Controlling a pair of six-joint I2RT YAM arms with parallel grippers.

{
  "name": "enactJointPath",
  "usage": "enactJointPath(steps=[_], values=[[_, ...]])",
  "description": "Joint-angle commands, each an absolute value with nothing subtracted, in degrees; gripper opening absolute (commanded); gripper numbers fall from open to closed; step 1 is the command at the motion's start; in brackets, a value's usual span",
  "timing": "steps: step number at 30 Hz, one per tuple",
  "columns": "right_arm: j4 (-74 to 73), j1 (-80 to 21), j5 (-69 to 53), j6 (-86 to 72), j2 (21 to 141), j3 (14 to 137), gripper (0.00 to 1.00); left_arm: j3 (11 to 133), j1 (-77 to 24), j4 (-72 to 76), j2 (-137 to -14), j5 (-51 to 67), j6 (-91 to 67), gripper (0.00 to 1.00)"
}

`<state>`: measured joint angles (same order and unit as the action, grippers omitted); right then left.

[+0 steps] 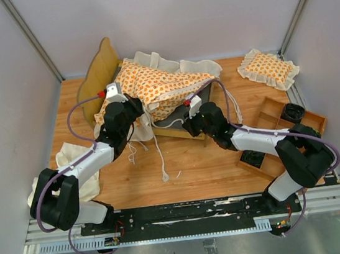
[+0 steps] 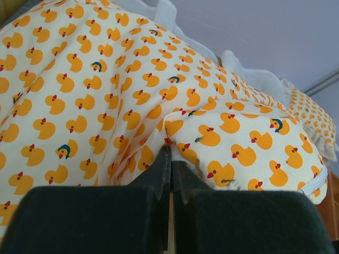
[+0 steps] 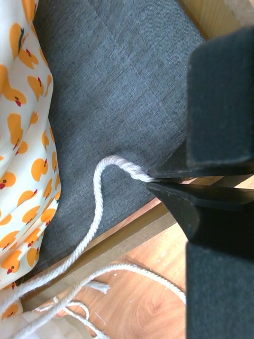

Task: Set up the pet bed
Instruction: Cross the ropes on the bed frame.

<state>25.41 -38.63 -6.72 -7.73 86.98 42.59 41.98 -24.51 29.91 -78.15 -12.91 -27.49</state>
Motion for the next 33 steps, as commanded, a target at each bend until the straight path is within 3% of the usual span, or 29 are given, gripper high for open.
enactJointPath(steps=[1, 6, 10, 17, 24, 33], values=[[15.78, -39.72, -3.71, -6.66, 85.73, 44.74, 0.14, 41.40, -23.82, 31.99, -76.31, -13.53, -27.20, 0.00], [7.72, -39.73, -4.71, -4.92, 80.84, 47.41, 0.34, 41.31, -23.82, 31.89, -76.32, -12.90, -26.99, 0.00], [3.50, -39.66, -4.64, -5.10, 76.01, 47.47, 0.39, 41.27, -23.82, 31.97, -76.67, -11.92, -27.64, 0.00], [1.14, -40.43, -6.21, -7.42, 70.12, 45.94, 0.36, 41.33, -23.82, 32.64, -76.31, -9.89, -28.16, 0.00], [7.32, -48.00, 1.06, -7.83, 66.65, 39.05, 0.33, 40.92, -23.82, 35.71, -75.79, -4.10, -32.06, 0.00], [13.00, -51.15, 14.74, -11.85, 76.70, 33.71, 0.37, 41.54, -23.82, 35.68, -75.90, -3.66, -31.98, 0.00]])
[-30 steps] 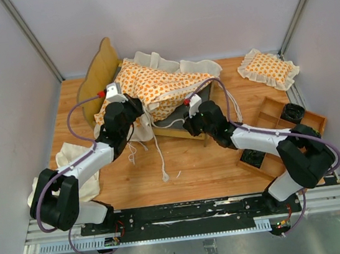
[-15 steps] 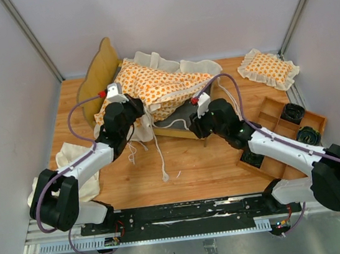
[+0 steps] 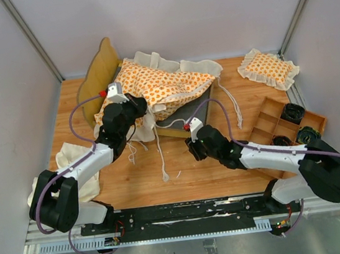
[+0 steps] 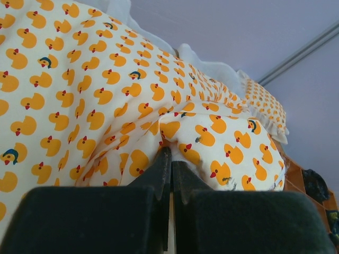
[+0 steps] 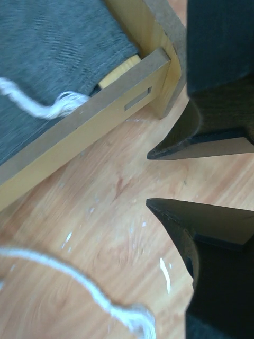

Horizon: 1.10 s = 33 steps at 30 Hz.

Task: Set up the pet bed
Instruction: Cross the ropes on the bed frame.

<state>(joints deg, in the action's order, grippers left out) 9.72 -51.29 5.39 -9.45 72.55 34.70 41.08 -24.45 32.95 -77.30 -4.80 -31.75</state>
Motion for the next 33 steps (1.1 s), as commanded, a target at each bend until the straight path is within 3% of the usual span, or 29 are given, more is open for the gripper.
enactJointPath(steps=[1, 17, 26, 33], values=[[13.42, -50.70, 15.59, -11.87, 77.59, 33.68, 0.37, 41.57, -23.82, 35.68, -75.86, -3.61, -31.73, 0.00], [31.07, -41.99, 18.78, -7.44, 83.92, 29.80, 0.47, 43.27, -23.82, 35.86, -78.51, -2.48, -32.22, 0.00], [52.90, -43.81, 29.06, -18.66, 93.56, 25.51, 0.51, 43.95, -23.82, 36.87, -80.37, -0.89, -33.54, 0.00], [77.38, -45.01, 37.31, -14.48, 104.45, 24.95, 0.54, 43.05, -23.82, 37.22, -80.06, -1.27, -33.05, 0.00]])
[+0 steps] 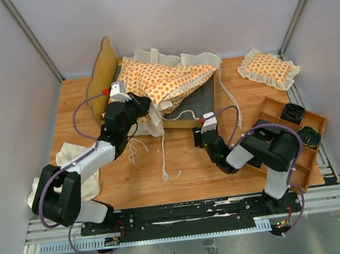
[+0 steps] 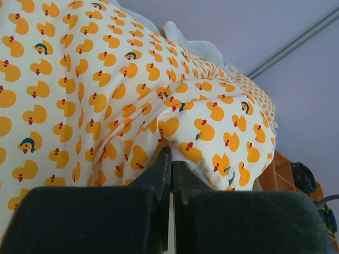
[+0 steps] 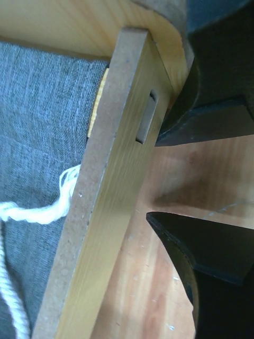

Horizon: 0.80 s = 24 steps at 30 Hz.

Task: Set up the pet bed
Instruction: Cross the ropes on the bed frame.

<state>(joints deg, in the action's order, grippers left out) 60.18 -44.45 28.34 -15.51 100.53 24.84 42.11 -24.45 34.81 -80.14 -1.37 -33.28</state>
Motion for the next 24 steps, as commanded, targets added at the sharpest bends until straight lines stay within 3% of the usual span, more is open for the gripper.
enactJointPath(steps=[1, 4, 7, 8, 14, 24], values=[[78.15, -45.11, 38.17, -14.61, 105.52, 25.16, 0.54, 43.06, -23.82, 37.22, -80.21, -1.21, -32.96, 0.00], [82.95, -45.20, 39.14, -12.30, 108.39, 25.32, 0.42, 43.27, -23.82, 37.27, -80.54, -1.02, -32.87, 0.00], [87.03, -45.22, 38.24, -10.56, 109.92, 24.16, 0.05, 43.50, -23.82, 37.71, -81.13, -0.67, -33.19, 0.00], [87.14, -45.22, 37.43, -10.24, 109.84, 23.61, 0.01, 43.55, -23.82, 37.98, -81.31, -0.58, -33.41, 0.00], [83.17, -45.84, 28.70, -15.15, 105.27, 16.51, 0.00, 43.79, -23.82, 39.97, -81.86, 0.49, -34.53, 0.00], [85.30, -47.14, 27.33, -18.58, 103.74, 11.30, 0.00, 43.97, -23.84, 41.31, -81.83, 0.91, -35.52, 0.00]])
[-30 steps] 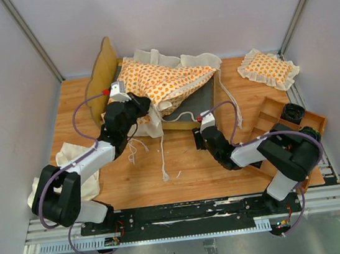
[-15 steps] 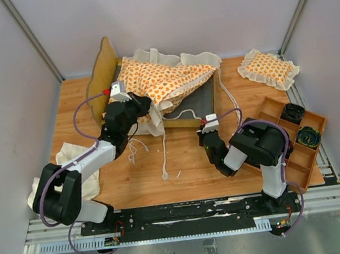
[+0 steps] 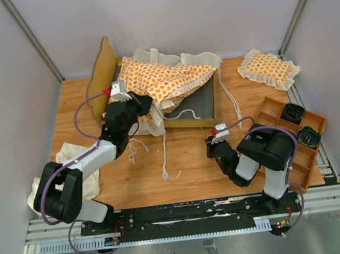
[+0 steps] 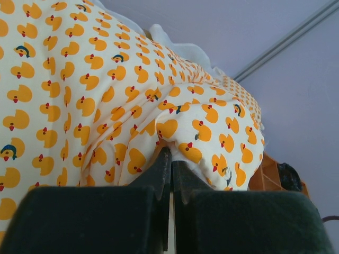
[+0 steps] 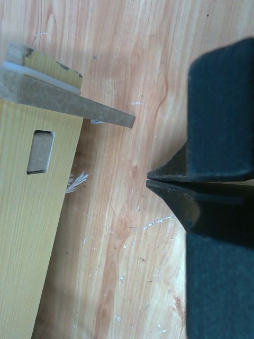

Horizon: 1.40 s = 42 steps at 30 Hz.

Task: Set up the pet bed
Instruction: Cross the ropes on the bed frame.

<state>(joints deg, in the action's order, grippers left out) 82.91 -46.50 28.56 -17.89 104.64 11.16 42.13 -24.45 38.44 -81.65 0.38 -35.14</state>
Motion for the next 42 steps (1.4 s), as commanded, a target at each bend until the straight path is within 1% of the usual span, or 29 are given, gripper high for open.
enactJointPath(steps=[1, 2, 3, 4, 6, 9, 11, 17, 19, 21, 22, 23, 26, 27, 31, 35, 42], values=[[85.24, -47.18, 27.30, -18.29, 103.84, 11.86, 0.05, 43.84, -23.82, 41.31, -81.75, 0.82, -35.53, 0.00], [85.30, -47.12, 27.33, -17.90, 104.11, 12.53, 0.18, 43.66, -23.82, 41.31, -81.61, 0.65, -35.59, 0.00], [85.67, -47.13, 27.45, -17.41, 104.41, 13.17, 0.29, 43.60, -23.82, 41.31, -81.61, 0.70, -35.59, 0.00], [85.89, -47.16, 27.79, -16.69, 104.86, 14.24, 0.37, 43.59, -23.82, 41.31, -81.67, 0.79, -35.60, 0.00], [86.10, -47.15, 29.31, -15.52, 105.74, 15.70, 0.46, 43.57, -23.82, 41.31, -81.80, 1.08, -35.75, 0.00], [86.48, -47.02, 32.17, -14.03, 107.48, 17.93, 0.56, 43.60, -23.82, 41.31, -82.07, 1.38, -35.62, 0.00], [86.60, -47.06, 34.53, -13.51, 108.92, 19.68, 0.59, 43.68, -23.82, 41.33, -82.05, 1.16, -35.36, 0.00], [87.39, -47.00, 41.54, -10.89, 113.20, 26.44, 0.60, 44.74, -23.82, 41.33, -82.70, 1.75, -35.42, 0.00], [82.83, -46.61, 41.98, -12.43, 114.52, 28.59, 0.59, 44.71, -23.82, 41.44, -82.96, 1.79, -35.46, 0.00], [82.39, -46.59, 42.47, -13.46, 115.26, 29.19, 0.56, 44.39, -23.82, 41.55, -83.13, 1.59, -35.57, 0.00], [83.47, -46.63, 42.34, -13.28, 115.55, 28.95, 0.50, 44.12, -23.82, 41.82, -83.22, 1.64, -35.63, 0.00], [83.74, -46.65, 42.39, -13.49, 115.61, 28.79, 0.40, 43.86, -23.82, 42.14, -83.35, 1.55, -35.74, 0.00], [85.71, -46.58, 41.61, -12.70, 116.15, 28.23, 0.06, 42.98, -23.82, 43.26, -83.65, 1.20, -36.30, 0.00], [86.87, -46.66, 41.16, -12.28, 116.37, 27.87, 0.01, 42.97, -23.84, 43.32, -83.95, 1.33, -36.42, 0.00], [88.29, -46.64, 39.51, -11.04, 115.25, 25.27, 0.00, 43.03, -23.87, 43.44, -83.98, 1.89, -36.67, 0.00], [88.18, -46.63, 35.97, -13.83, 111.44, 20.27, 0.00, 42.83, -23.93, 43.85, -83.63, 2.18, -36.43, 0.00], [88.05, -46.87, 29.55, -18.03, 109.92, 14.25, 0.00, 41.70, -23.91, 48.86, -84.53, 5.18, -39.00, 0.00]])
